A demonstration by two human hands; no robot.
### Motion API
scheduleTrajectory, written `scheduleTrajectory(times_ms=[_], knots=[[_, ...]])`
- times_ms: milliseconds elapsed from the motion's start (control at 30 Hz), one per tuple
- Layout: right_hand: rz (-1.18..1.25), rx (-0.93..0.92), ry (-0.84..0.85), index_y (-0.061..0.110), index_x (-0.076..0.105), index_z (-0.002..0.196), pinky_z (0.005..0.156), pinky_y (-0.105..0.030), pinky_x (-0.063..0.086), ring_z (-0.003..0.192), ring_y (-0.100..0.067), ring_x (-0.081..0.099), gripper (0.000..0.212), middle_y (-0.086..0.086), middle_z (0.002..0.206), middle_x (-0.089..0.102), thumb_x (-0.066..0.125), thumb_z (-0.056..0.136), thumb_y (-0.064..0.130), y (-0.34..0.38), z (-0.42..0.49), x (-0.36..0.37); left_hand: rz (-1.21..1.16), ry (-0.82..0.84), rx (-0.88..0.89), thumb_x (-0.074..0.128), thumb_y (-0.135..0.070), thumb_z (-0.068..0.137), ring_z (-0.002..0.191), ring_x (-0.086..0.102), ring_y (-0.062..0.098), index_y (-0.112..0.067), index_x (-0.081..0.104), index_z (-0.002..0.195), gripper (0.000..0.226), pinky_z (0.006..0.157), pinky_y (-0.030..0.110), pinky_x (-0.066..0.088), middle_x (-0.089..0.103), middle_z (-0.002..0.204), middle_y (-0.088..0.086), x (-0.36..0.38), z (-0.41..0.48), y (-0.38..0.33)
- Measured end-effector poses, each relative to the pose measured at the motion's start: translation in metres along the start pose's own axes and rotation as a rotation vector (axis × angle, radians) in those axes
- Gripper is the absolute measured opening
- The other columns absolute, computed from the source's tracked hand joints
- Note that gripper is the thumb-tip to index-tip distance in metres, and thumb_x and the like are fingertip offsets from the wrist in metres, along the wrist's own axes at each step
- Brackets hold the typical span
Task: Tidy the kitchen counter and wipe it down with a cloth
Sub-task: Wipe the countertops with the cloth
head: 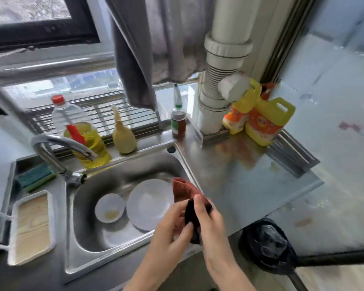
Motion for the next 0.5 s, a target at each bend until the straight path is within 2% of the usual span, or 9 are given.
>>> scheduleTrajectory(times_ms=[67, 133, 200, 267, 367, 433, 500], knots=[[0.036, 0.014, 0.049, 0.019, 0.069, 0.104, 0.083, -0.038, 0.053, 0.096, -0.023, 0.067, 0.061, -0.009, 0.102, 0.071, 0.072, 0.062, 0.062, 0.007, 0.002, -0.037, 0.028, 0.077, 0.005, 0.049, -0.026, 0.075, 0.12, 0.05, 0.009, -0.039, 0.051, 0.125, 0.052, 0.097, 0.031, 0.044, 0.051, 0.128, -0.019, 0.037, 0.005, 0.0], [0.051, 0.038, 0.034, 0.017, 0.069, 0.102, 0.081, -0.035, 0.052, 0.093, -0.024, 0.066, 0.051, -0.011, 0.098, 0.07, 0.075, 0.065, 0.052, 0.009, 0.007, -0.073, 0.038, 0.155, -0.041, 0.044, -0.029, 0.069, 0.125, 0.043, 0.002, -0.053, 0.044, 0.124, 0.06, 0.101, 0.025, 0.039, 0.041, 0.134, -0.029, 0.071, 0.009, 0.003], [0.139, 0.123, -0.046, 0.008, 0.067, 0.107, 0.087, -0.04, 0.051, 0.096, -0.028, 0.067, 0.04, -0.015, 0.1, 0.07, 0.07, 0.079, 0.037, 0.003, 0.013, -0.11, 0.016, 0.184, -0.081, 0.042, -0.027, 0.065, 0.124, 0.044, -0.001, -0.05, 0.046, 0.122, 0.062, 0.097, 0.02, 0.041, 0.043, 0.133, -0.027, 0.101, 0.013, 0.008], [0.242, 0.235, -0.147, -0.001, 0.062, 0.112, 0.092, -0.047, 0.049, 0.098, -0.033, 0.066, 0.036, -0.021, 0.103, 0.069, 0.059, 0.088, 0.026, -0.007, 0.02, -0.145, 0.017, 0.157, -0.15, 0.042, -0.025, 0.064, 0.114, 0.053, 0.0, -0.049, 0.054, 0.115, 0.057, 0.088, 0.018, 0.045, 0.057, 0.121, -0.021, 0.123, 0.019, 0.018], [0.333, 0.324, -0.241, 0.004, 0.059, 0.12, 0.098, -0.051, 0.044, 0.104, -0.035, 0.064, 0.041, -0.019, 0.112, 0.067, 0.055, 0.09, 0.032, -0.014, 0.034, -0.19, 0.056, 0.085, -0.26, 0.044, -0.014, 0.07, 0.096, 0.062, 0.003, -0.046, 0.059, 0.101, 0.047, 0.08, 0.018, 0.046, 0.064, 0.104, -0.017, 0.139, 0.031, 0.035], [0.333, 0.277, -0.338, 0.009, 0.058, 0.122, 0.1, -0.048, 0.043, 0.107, -0.029, 0.063, 0.05, -0.013, 0.118, 0.066, 0.059, 0.083, 0.041, -0.007, 0.047, -0.222, 0.076, 0.064, -0.31, 0.046, -0.008, 0.078, 0.091, 0.062, 0.002, -0.037, 0.063, 0.095, 0.038, 0.077, 0.016, 0.046, 0.062, 0.1, -0.022, 0.147, 0.04, 0.045], [0.231, 0.186, -0.446, 0.013, 0.057, 0.123, 0.103, -0.043, 0.041, 0.111, -0.023, 0.059, 0.065, -0.006, 0.122, 0.063, 0.065, 0.072, 0.052, 0.012, 0.064, -0.252, 0.099, 0.044, -0.333, 0.047, 0.004, 0.086, 0.089, 0.062, 0.003, -0.031, 0.063, 0.092, 0.039, 0.073, 0.014, 0.045, 0.062, 0.097, -0.022, 0.152, 0.053, 0.053]])
Point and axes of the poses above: each hand's wrist, its own z-axis towards the middle knuckle, its own x-axis out of the palm, y = z × x, the point moved 4 cm from there along z, towards the middle knuckle
